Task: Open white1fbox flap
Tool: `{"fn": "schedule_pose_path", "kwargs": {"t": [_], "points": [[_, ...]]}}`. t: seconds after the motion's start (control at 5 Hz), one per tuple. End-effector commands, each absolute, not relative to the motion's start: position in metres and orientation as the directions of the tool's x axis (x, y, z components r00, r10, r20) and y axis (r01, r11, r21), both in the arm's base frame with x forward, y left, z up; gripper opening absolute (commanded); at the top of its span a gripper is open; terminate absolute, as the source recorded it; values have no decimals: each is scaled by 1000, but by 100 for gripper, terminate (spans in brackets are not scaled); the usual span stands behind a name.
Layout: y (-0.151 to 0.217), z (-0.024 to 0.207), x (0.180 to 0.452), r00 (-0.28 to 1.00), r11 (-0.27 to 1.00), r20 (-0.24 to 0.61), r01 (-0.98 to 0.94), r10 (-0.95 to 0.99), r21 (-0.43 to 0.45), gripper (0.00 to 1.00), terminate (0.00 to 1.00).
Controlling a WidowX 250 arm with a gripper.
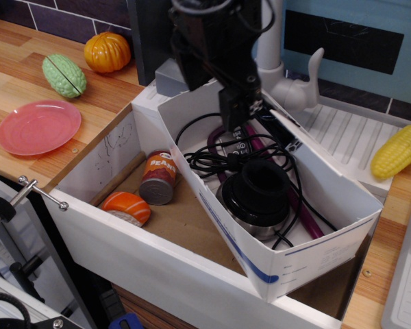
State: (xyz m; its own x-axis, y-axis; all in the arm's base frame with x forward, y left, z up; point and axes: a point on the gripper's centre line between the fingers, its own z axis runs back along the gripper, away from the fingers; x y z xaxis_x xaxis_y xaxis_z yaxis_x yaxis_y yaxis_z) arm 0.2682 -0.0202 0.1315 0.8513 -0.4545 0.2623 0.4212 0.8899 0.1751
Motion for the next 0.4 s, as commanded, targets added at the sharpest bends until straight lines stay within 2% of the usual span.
{"fn": "schedule_pose_path", "kwargs": {"t": [0.0, 0.2], "points": [[-32, 155, 279, 813, 881, 339, 425, -473, 210, 100, 0], [-35, 153, 296, 792, 877, 376, 432, -481, 211, 100, 0]]}}
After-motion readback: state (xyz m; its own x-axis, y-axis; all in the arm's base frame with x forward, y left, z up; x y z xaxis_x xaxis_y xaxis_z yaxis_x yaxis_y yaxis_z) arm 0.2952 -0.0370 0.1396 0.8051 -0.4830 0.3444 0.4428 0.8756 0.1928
